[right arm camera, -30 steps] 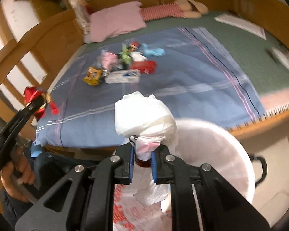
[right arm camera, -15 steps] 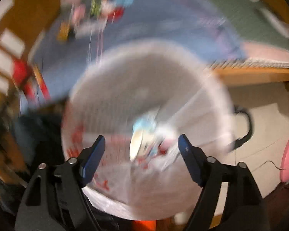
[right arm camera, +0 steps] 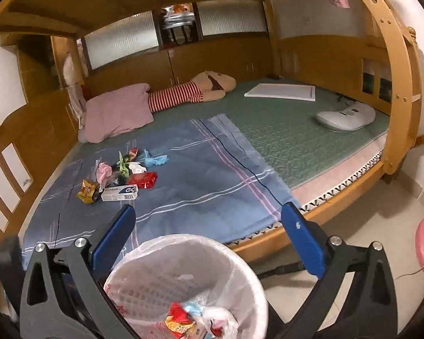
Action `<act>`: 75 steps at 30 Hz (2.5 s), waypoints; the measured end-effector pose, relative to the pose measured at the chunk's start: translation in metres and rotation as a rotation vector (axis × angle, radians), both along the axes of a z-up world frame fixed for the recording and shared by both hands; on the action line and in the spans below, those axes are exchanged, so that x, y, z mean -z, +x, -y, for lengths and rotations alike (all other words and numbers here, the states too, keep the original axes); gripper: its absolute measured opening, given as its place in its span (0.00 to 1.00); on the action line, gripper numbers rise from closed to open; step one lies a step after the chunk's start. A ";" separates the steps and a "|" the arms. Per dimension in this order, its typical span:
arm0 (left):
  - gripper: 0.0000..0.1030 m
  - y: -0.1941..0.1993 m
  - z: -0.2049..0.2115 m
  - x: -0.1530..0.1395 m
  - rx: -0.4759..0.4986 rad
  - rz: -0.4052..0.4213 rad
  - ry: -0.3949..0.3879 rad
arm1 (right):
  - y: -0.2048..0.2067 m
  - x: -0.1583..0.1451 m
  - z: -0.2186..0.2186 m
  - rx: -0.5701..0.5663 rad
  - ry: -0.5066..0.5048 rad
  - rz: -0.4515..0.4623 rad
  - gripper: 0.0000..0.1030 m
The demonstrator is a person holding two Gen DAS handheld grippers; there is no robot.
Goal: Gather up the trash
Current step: 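Drop the red wrapper into the bin, then grasp the yellow chip bag with the left gripper, then grasp the white-and-blue ointment box with the right gripper while the left holds the chip bag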
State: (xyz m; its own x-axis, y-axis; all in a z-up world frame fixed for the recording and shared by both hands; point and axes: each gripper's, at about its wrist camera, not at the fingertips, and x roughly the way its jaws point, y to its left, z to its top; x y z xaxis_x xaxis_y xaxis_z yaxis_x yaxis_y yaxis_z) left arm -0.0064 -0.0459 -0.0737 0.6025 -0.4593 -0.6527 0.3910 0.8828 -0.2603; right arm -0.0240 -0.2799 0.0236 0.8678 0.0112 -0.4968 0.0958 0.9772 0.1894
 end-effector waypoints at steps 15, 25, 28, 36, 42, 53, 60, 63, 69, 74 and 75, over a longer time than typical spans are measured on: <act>0.82 0.191 -0.226 0.026 -0.826 -0.050 -0.220 | 0.062 0.055 -0.031 -0.137 0.082 -0.270 0.97; 0.73 0.291 -0.241 0.079 -0.795 -0.277 -0.165 | 0.107 0.083 -0.069 -0.149 0.032 -0.324 0.97; 0.32 0.289 -0.259 0.099 -0.780 -0.361 -0.283 | 0.124 0.089 -0.079 -0.163 0.069 -0.336 0.97; 0.26 0.248 -0.252 0.065 -0.816 -0.242 -0.271 | 0.157 0.084 -0.135 -0.209 0.033 -0.352 0.97; 0.26 0.173 -0.221 0.033 -0.892 -0.157 -0.047 | 0.200 0.078 -0.161 -0.295 0.112 -0.359 0.97; 0.27 0.155 -0.244 0.060 -1.025 -0.267 0.017 | 0.328 0.146 -0.317 -0.566 -0.504 -0.402 0.97; 0.30 0.147 -0.248 0.067 -1.060 -0.289 0.021 | 0.376 0.191 -0.341 -0.601 -0.539 -0.501 0.96; 0.42 0.150 -0.247 0.066 -1.064 -0.286 0.029 | 0.377 0.197 -0.339 -0.571 -0.520 -0.499 0.79; 0.68 0.144 -0.248 0.061 -1.116 -0.268 0.044 | 0.352 0.189 -0.333 -0.686 -0.400 -0.596 0.50; 0.70 0.139 -0.254 0.064 -1.150 -0.293 0.008 | 0.328 0.181 -0.327 -0.825 -0.286 -0.695 0.52; 0.71 0.138 -0.254 0.064 -1.155 -0.297 0.007 | 0.326 0.180 -0.327 -0.816 -0.302 -0.688 0.56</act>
State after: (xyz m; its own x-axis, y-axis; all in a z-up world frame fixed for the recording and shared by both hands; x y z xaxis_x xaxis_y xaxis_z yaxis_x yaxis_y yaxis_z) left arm 0.1321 0.2085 -0.1376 0.4825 0.2595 -0.8366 -0.7103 0.6748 -0.2003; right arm 0.3023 0.0474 -0.1568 0.1930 0.2506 -0.9487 -0.6043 0.7921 0.0863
